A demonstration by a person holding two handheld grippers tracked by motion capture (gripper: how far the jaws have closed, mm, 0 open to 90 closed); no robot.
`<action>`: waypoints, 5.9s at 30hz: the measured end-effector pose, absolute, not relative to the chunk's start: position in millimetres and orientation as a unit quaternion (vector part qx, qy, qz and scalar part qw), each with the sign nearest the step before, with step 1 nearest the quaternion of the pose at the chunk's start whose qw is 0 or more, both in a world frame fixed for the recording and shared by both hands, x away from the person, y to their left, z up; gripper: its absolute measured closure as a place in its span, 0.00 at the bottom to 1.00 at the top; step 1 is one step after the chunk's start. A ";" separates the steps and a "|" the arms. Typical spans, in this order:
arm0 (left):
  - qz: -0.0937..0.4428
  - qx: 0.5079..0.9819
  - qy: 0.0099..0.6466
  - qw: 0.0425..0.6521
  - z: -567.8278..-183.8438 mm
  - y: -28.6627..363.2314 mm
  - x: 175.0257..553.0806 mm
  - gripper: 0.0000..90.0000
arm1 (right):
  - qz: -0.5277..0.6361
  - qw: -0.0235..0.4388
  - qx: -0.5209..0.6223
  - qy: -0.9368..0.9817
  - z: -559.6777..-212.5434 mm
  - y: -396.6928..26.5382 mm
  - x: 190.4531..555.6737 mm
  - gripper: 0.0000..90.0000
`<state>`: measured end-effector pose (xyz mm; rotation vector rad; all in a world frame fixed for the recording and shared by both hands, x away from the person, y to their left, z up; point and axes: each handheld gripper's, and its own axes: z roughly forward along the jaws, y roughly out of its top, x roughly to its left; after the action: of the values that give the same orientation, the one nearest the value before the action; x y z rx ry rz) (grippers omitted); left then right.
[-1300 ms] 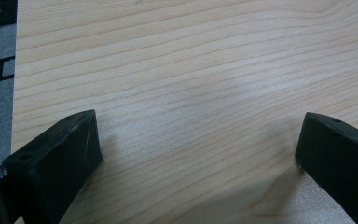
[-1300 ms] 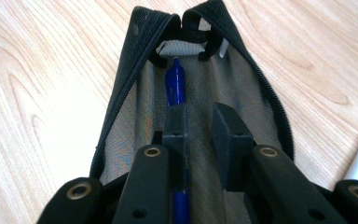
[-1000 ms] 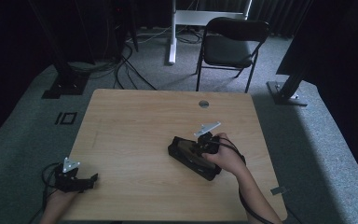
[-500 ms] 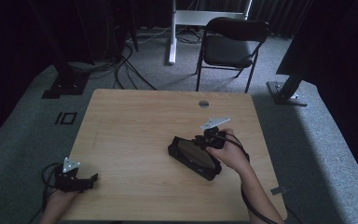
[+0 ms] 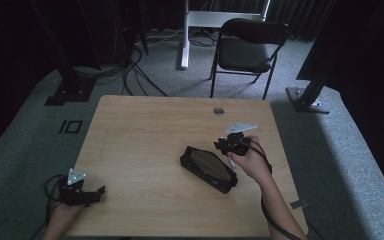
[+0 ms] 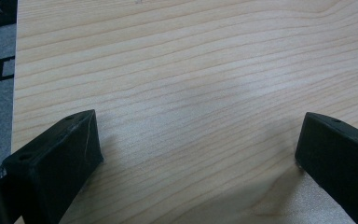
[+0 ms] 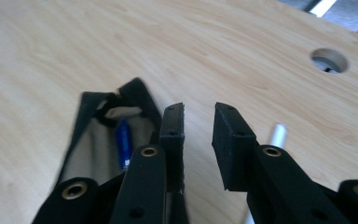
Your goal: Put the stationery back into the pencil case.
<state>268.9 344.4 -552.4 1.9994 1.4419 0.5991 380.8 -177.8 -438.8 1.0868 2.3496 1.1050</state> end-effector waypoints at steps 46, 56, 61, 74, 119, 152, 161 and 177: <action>0.226 0.752 0.543 0.298 -552.4 344.4 268.9 0.00 | 0.332 0.181 0.578 0.723 -525.7 -226.7 419.8 0.69; 0.226 0.752 0.543 0.298 -552.4 344.4 268.8 0.00 | 0.317 0.174 0.584 0.727 -533.2 -224.3 421.4 0.69; 0.226 0.752 0.543 0.298 -552.4 344.4 268.8 0.00 | 0.308 0.175 0.587 0.728 -535.8 -225.2 422.3 0.72; 0.226 0.752 0.543 0.298 -552.4 344.4 268.9 0.00 | 0.295 0.182 0.576 0.740 -529.9 -228.4 421.8 0.76; 0.226 0.752 0.543 0.298 -552.4 344.4 268.8 0.00 | 0.385 0.181 0.443 0.789 -432.1 -196.4 380.9 0.76; 0.226 0.752 0.542 0.298 -552.5 344.4 268.9 0.00 | 0.404 0.135 0.328 0.843 -418.6 -163.1 355.9 0.76; 0.226 0.753 0.542 0.297 -552.4 344.5 268.9 0.00 | 0.374 0.110 0.294 0.873 -422.5 -153.9 351.9 0.76; 0.225 0.752 0.543 0.298 -552.4 344.4 268.8 0.00 | 0.323 0.090 0.285 0.898 -443.8 -140.1 358.5 0.76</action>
<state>268.8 344.4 -552.4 1.9997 1.4419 0.5992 358.5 -140.1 -443.8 0.8465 2.6706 0.9611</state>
